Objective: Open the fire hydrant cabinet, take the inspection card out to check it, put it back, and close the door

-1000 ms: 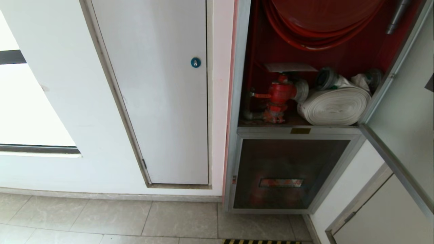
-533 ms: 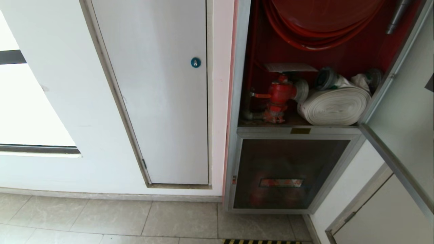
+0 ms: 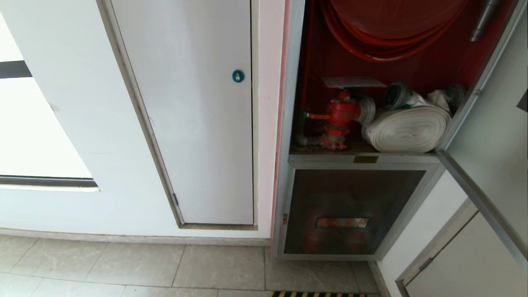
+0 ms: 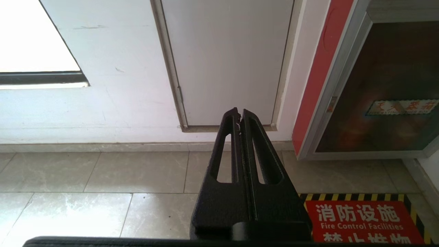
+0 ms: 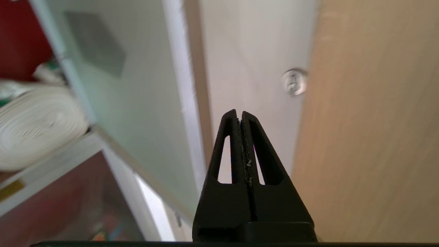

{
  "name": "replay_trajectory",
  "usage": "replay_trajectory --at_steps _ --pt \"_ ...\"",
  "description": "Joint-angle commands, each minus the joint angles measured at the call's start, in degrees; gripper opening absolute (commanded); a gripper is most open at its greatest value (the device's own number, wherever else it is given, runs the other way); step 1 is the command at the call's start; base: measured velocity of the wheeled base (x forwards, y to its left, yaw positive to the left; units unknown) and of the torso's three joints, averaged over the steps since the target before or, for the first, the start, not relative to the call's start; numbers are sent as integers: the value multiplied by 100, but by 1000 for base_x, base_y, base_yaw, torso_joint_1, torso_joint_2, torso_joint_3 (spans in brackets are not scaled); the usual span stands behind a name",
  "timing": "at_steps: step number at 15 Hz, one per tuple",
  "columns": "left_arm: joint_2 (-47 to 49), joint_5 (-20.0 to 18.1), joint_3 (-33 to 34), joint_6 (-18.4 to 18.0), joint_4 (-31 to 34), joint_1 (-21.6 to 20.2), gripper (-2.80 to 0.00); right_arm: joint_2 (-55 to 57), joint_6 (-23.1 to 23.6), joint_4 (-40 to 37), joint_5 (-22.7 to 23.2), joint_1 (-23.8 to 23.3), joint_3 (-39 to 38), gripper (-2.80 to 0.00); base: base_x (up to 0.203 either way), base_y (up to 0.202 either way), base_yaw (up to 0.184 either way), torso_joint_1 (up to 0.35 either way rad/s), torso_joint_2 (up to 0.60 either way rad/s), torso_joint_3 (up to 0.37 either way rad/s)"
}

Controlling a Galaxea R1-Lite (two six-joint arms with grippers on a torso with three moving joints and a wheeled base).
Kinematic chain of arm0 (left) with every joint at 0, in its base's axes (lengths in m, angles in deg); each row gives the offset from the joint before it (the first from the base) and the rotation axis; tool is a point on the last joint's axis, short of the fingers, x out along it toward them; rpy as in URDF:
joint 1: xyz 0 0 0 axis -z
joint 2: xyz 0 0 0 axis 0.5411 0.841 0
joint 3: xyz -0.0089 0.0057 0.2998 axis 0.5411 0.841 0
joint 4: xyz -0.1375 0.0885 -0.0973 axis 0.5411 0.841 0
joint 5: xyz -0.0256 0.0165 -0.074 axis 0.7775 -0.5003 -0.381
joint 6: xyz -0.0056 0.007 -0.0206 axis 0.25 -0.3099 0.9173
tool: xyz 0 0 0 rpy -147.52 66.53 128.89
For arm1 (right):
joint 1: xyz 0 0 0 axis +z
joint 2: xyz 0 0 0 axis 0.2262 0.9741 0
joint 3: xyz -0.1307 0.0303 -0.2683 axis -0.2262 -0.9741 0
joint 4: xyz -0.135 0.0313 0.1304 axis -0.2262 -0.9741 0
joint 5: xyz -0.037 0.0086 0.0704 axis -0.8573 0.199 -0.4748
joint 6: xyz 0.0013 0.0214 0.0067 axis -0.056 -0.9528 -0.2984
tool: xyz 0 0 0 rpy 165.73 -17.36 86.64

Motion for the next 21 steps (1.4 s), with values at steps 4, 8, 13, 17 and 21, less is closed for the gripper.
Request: replay_trajectory --at_steps 4,8,13,17,21 --pt "7 -9 0 -1 2 -2 -280 547 -3 1 -47 -318 484 -280 0 0 0 0 0 0" --pt "7 0 0 -1 2 -2 -280 1009 -22 43 -29 -279 760 -280 0 0 0 0 0 0" --pt "7 0 0 -1 2 -2 -280 1310 -18 52 25 -270 840 -280 0 0 0 0 0 0" --pt "7 0 0 -1 2 -2 -280 1540 -154 73 -50 -167 1007 -280 0 0 0 0 0 0" --pt "7 0 0 -1 2 -2 -280 1790 -321 74 429 -936 1326 -280 0 0 0 0 0 0"
